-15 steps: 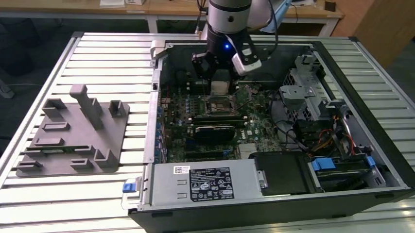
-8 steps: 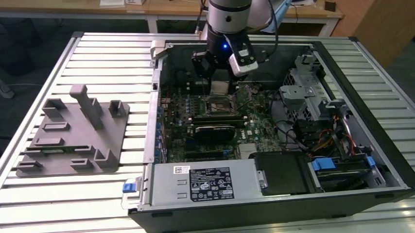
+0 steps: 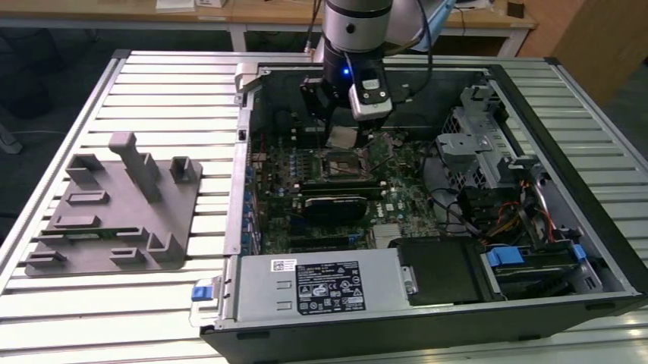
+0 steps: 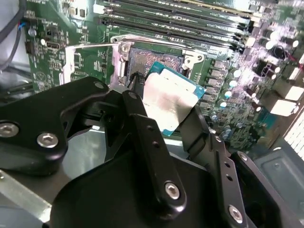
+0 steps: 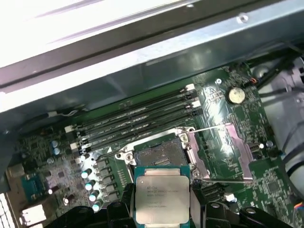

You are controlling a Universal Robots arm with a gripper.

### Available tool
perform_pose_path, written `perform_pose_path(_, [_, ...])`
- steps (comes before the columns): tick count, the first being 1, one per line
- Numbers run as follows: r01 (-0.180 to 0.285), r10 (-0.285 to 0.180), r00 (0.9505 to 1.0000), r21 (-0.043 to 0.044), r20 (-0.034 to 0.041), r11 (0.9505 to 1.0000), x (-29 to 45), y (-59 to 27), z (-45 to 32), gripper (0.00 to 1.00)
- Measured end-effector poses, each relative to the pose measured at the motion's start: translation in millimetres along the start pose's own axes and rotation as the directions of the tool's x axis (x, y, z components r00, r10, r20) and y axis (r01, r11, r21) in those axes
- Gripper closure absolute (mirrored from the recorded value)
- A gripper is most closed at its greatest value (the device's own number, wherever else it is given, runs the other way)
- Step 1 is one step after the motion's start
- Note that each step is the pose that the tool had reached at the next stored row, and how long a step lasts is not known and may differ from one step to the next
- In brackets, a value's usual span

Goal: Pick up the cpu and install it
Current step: 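Place the cpu into insertion slot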

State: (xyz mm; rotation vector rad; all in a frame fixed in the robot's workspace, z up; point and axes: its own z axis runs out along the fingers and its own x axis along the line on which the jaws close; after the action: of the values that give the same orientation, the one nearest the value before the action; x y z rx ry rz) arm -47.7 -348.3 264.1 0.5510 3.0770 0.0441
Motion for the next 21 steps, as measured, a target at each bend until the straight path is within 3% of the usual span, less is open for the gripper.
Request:
perform_pose_path(5, [-0.079,0.079,0.9969,0.0007,0.0024,0.9969,0.0,0.0,0.0,0.45])
perform_pose_path(11, [-0.176,0.176,0.9843,0.0013,0.0055,0.9843,0.0,0.0,0.0,0.45])
perform_pose_path(16, [-0.256,0.256,0.9667,0.0015,0.0081,0.9667,0.0,0.0,0.0,0.45])
perform_pose_path(21, [-0.335,0.335,0.9422,0.0016,0.0107,0.9423,0.0,0.0,0.0,0.45])
